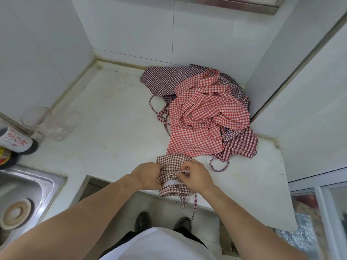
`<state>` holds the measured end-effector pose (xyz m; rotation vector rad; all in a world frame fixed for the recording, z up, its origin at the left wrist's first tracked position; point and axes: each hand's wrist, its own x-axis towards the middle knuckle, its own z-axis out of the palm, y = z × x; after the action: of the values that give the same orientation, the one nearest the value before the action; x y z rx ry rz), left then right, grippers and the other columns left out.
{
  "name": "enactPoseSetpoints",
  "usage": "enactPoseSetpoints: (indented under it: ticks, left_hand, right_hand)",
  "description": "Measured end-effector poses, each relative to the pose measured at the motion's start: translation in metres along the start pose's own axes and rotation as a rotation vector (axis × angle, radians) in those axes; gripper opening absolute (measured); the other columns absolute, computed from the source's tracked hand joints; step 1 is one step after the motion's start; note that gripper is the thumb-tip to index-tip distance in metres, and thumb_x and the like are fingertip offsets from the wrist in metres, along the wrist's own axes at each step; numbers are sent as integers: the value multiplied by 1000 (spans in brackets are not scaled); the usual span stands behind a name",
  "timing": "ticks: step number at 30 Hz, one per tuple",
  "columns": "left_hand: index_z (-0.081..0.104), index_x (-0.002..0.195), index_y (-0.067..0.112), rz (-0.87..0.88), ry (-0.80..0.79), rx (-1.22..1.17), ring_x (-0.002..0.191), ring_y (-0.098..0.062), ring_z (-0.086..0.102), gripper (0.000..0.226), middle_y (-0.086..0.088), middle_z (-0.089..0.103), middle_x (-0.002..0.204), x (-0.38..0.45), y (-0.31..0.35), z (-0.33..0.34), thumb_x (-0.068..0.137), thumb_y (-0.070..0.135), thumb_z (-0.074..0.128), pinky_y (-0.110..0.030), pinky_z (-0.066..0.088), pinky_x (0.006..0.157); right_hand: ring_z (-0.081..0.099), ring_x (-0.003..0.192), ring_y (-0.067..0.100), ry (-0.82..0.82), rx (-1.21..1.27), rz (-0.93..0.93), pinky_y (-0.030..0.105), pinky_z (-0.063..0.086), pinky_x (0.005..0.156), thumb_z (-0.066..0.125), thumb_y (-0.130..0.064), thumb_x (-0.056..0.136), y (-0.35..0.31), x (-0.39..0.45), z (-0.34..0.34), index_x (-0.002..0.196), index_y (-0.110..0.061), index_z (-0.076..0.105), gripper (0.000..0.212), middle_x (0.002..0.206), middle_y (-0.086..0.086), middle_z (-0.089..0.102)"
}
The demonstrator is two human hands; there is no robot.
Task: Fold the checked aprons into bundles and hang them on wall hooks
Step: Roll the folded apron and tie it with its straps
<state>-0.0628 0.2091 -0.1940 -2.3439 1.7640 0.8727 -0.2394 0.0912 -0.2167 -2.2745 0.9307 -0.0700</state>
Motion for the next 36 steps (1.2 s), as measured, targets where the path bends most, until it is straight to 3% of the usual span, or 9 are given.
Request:
enactPoseSetpoints:
  ticks: [8,13,16,22,26,28,30,32,36]
  left_hand:
    - [47,130,13,-81,71,144,99,-27,65,44,-9,67,113,6,2,8,92,33,58,-34,50,79]
    - [40,132,14,-274,64,-145,102,-27,64,50,-9,66,114,8,0,10,88,24,62,-35,52,84]
    - [51,121,6,-408,14,-247,109,-26,61,37,-11,62,120,11,-2,15,90,25,60,-31,50,86]
    - [64,110,2,-126,2,-118,102,-28,63,27,-15,67,113,11,-6,16,93,22,55,-25,43,75]
    - [62,114,8,-105,37,3,100,-26,65,26,-11,69,113,10,-6,15,95,19,48,-31,49,82]
    - [52,129,10,-174,102,36,97,-25,65,33,-9,68,113,12,-4,11,98,17,44,-33,51,85]
    - [27,150,12,-225,171,29,84,-23,62,54,-9,68,108,14,-3,9,98,16,43,-34,52,81]
    - [9,157,18,-199,149,50,89,-24,64,66,-11,67,112,16,-4,8,100,16,42,-35,52,84]
    - [38,150,21,-121,90,70,109,-29,63,51,-12,64,126,20,-11,4,99,14,42,-37,51,95]
  right_hand:
    - [52,98,16,-30,12,5,32,46,84,69,-36,89,-1,1,4,94,-20,61,18,101,-5,52]
    - [52,101,15,-41,6,-11,32,46,85,67,-35,90,-3,2,8,92,-23,59,15,106,-4,52]
    - [49,99,15,-28,-17,-41,29,43,81,65,-32,92,-5,3,8,94,-20,60,13,105,-3,53]
    - [50,95,17,32,-35,-10,32,46,81,61,-29,92,-3,4,9,96,-18,59,11,102,-2,56]
    - [48,97,17,-16,-22,-17,32,46,84,64,-28,92,2,4,8,95,-20,57,11,104,-2,49]
    - [46,102,16,-53,-28,-20,31,44,87,64,-26,93,2,4,8,97,-20,60,8,108,-4,48]
    - [45,106,17,-77,-53,-20,32,43,91,64,-25,93,1,5,9,100,-20,63,8,113,-3,49]
    - [44,108,18,-85,-58,-7,35,43,93,64,-24,93,0,6,9,100,-20,64,8,115,-2,51]
    - [44,106,18,-110,-59,4,36,43,92,63,-21,94,1,7,6,100,-20,63,6,106,-7,47]
